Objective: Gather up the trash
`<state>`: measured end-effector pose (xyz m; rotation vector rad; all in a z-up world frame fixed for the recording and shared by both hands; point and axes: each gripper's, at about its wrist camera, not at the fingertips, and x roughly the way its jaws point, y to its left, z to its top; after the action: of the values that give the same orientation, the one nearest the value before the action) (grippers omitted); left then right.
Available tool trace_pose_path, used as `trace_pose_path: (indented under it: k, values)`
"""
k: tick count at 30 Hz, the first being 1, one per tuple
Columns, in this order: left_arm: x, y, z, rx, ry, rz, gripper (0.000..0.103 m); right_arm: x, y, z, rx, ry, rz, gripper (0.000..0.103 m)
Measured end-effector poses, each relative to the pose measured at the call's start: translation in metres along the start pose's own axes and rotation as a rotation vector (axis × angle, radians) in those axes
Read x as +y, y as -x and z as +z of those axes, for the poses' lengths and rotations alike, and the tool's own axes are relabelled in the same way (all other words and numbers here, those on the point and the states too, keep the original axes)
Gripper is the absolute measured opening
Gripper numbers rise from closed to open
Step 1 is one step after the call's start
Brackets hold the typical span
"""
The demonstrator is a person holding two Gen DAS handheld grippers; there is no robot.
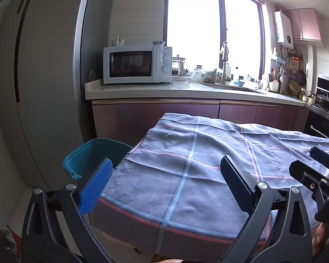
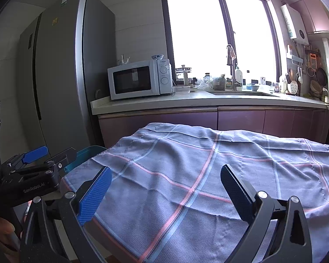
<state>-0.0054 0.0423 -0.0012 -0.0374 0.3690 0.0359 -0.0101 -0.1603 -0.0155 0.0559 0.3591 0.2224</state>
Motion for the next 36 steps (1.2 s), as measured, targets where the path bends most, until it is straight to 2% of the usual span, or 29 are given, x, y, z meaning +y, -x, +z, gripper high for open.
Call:
trace_pose_path:
  k: [36]
  values:
    - [-0.0004,-0.01,-0.0033,0.023,0.0,-0.005,0.097,-0.0069,-0.0032,-0.0005,0.004,-0.008,-0.01,0.096]
